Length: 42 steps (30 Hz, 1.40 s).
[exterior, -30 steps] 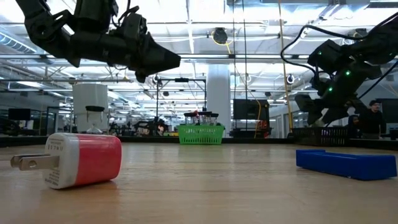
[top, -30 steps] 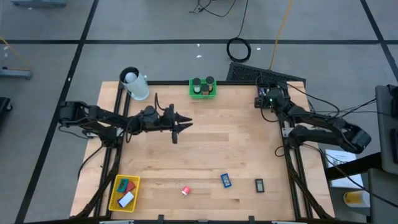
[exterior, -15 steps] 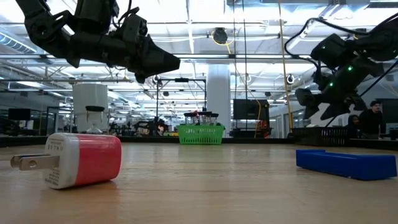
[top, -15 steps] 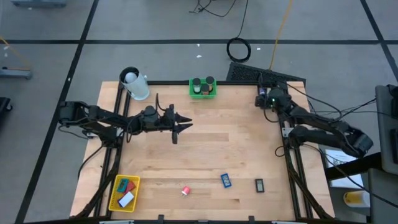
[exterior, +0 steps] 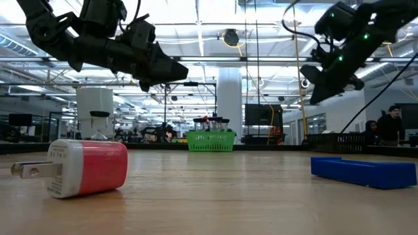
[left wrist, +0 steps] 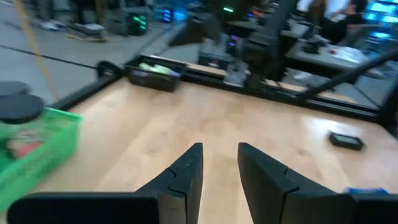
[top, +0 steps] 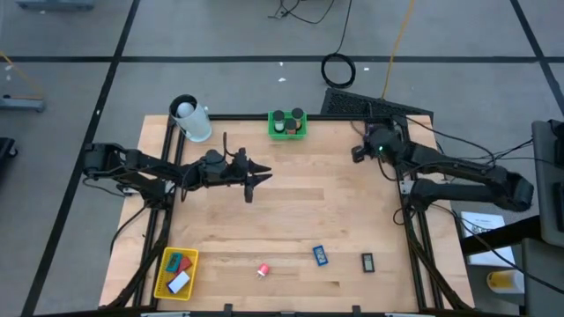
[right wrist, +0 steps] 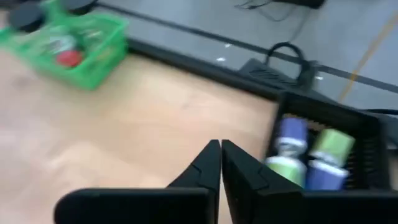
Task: Pick & Place Office items
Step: Put the blue timer into the yellow basket
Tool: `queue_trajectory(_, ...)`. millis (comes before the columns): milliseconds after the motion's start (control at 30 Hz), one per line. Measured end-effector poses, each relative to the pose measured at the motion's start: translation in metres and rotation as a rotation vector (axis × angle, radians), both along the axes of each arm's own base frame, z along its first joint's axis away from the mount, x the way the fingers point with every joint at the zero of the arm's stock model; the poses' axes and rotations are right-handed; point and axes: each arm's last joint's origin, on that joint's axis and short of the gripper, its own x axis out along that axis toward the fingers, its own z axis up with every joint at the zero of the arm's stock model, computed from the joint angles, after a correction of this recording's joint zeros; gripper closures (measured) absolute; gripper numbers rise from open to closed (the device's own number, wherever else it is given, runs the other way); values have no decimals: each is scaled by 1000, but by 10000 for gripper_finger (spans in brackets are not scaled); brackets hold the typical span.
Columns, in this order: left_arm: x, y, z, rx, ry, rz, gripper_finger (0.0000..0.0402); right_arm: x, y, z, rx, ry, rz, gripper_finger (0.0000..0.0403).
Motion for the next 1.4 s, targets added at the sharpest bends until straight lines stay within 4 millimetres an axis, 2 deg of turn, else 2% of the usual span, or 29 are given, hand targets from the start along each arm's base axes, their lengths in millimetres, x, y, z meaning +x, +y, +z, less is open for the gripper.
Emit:
queue_trajectory(100,0,2,0,11,-2,73,313,13,18,1,33,10,68,397)
queue_trajectory(300,7,3,-8,30,-33,79,393,29,55,-4,108,34,140,395)
queue_trajectory(600,24,-2,-34,56,-191,-53,395,59,112,0,288,25,219,394)
queue_trajectory(867,28,-4,-44,77,-192,-61,398,93,181,-2,542,81,232,387)
queue_trajectory(967,28,-4,-44,77,-188,-62,389,107,207,-4,659,109,233,358)
queue_trajectory(1133,28,-4,-44,102,-185,-62,384,126,241,-8,792,121,209,273)
queue_trajectory(1267,28,-4,-44,123,-181,-63,397,140,264,-13,810,131,218,201)
queue_trajectory(1400,28,-4,-45,132,-177,-63,389,155,277,-23,813,148,189,152)
